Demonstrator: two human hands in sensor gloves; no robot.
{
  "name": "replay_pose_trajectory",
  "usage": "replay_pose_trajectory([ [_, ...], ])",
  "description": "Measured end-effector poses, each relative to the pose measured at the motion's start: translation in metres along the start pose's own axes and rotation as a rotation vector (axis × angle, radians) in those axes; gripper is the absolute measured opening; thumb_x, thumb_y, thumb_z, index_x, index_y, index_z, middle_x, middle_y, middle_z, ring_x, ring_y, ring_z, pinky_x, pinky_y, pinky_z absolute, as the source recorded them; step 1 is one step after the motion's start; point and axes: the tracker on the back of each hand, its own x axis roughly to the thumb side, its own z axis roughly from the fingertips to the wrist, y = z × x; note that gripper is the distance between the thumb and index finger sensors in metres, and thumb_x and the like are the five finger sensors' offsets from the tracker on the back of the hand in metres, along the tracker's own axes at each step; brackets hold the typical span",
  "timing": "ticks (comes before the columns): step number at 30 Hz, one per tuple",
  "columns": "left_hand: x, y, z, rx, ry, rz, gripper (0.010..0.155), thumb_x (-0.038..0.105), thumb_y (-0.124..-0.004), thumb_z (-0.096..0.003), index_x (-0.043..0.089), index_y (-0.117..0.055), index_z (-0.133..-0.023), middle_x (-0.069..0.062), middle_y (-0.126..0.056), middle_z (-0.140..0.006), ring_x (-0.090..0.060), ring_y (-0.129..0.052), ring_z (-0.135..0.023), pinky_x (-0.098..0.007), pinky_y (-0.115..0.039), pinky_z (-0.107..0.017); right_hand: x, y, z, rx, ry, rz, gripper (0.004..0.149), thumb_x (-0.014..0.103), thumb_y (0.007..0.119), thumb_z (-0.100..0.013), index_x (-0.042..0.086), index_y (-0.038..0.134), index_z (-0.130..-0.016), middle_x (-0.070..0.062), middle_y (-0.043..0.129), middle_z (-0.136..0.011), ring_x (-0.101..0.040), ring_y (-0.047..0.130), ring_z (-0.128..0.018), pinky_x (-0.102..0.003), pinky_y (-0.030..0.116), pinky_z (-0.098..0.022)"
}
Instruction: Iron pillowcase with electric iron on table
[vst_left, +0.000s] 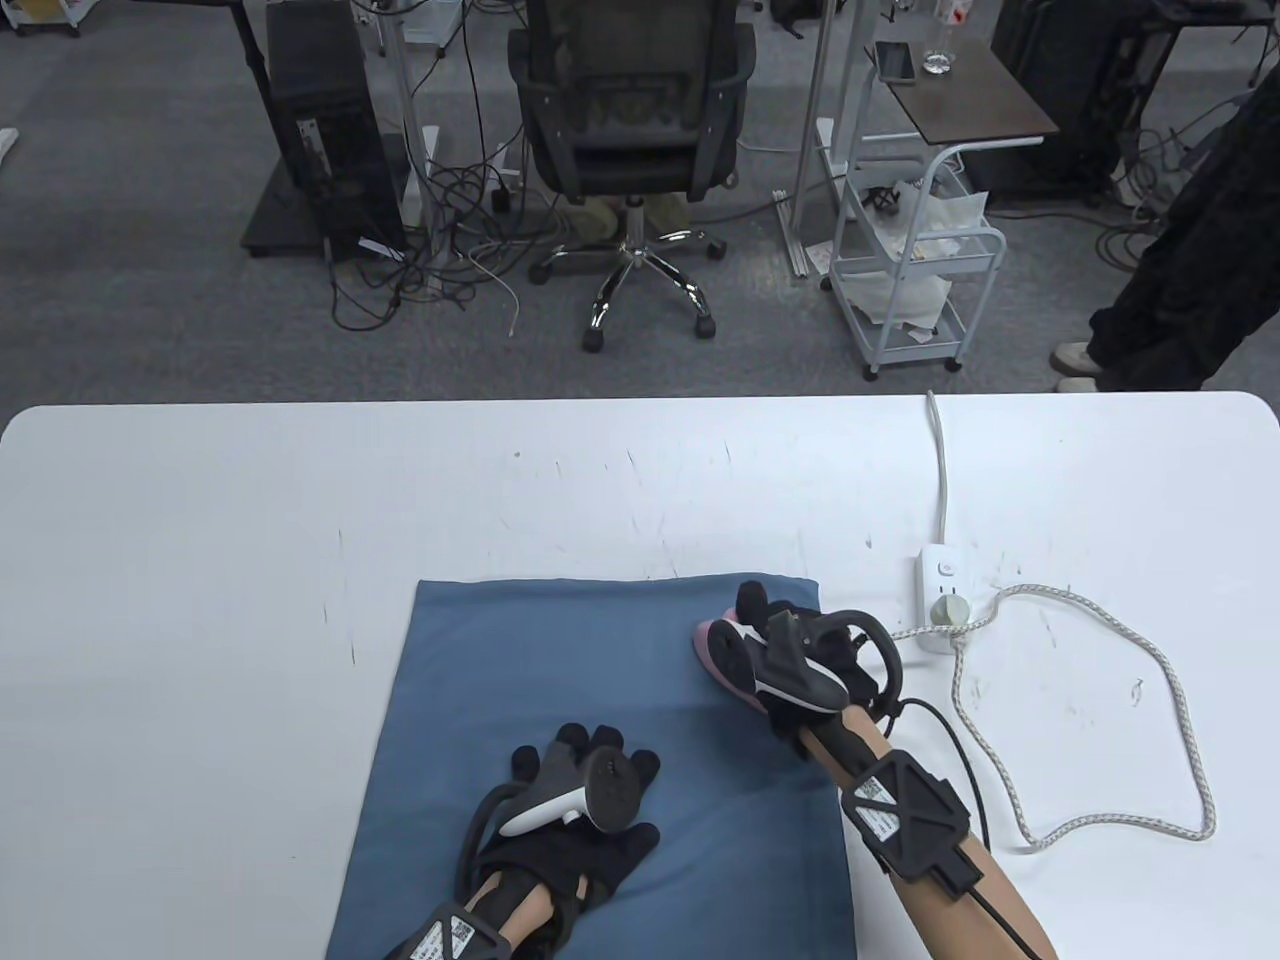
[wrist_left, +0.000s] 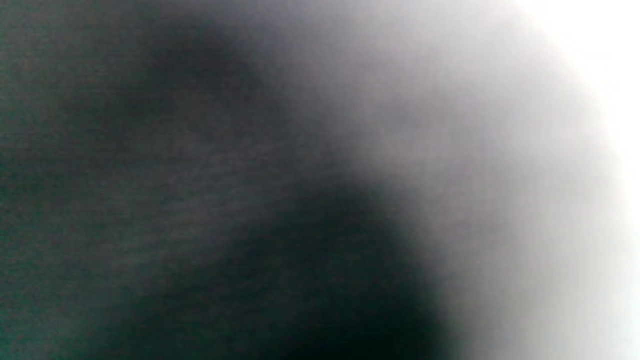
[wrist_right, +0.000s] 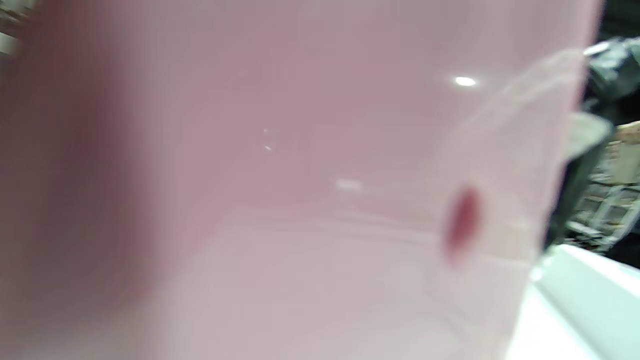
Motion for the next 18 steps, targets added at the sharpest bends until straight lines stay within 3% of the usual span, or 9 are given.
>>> replay_pose_trajectory([
  [8, 0.000, 0.000, 0.000, 0.000, 0.000, 0.001, 0.073, 0.066, -0.033, -0.0457, 0.047, 0.019, -0.094, 0.005, 0.037, -0.097, -0.032, 0.037, -0.090, -0.069, 0.016, -0.060, -0.020, 0.014, -0.047, 0.054, 0.181, 0.056, 0.071, 0.055, 0.064, -0.046, 0.013, 0.057, -0.103, 0.007, 0.092, -0.053, -0.008, 0.095, -0.031, -0.038, 0.089, -0.041],
  [15, 0.000, 0.000, 0.000, 0.000, -0.001, 0.001, 0.073, 0.065, -0.033, -0.0458, 0.047, 0.019, -0.094, 0.005, 0.037, -0.097, -0.032, 0.037, -0.090, -0.069, 0.016, -0.060, -0.026, 0.012, -0.055, 0.108, 0.201, 0.004, 0.070, 0.054, 0.064, -0.046, 0.012, 0.058, -0.102, 0.006, 0.093, -0.053, -0.010, 0.095, -0.032, -0.040, 0.089, -0.042],
  [18, 0.000, 0.000, 0.000, 0.005, -0.006, 0.005, 0.073, 0.065, -0.034, -0.0462, 0.047, 0.018, -0.095, 0.005, 0.036, -0.098, -0.032, 0.036, -0.090, -0.069, 0.016, -0.060, -0.030, 0.006, -0.055, 0.185, 0.200, -0.071, 0.069, 0.054, 0.062, -0.046, 0.012, 0.058, -0.101, 0.005, 0.093, -0.058, -0.012, 0.096, -0.038, -0.042, 0.087, -0.045],
])
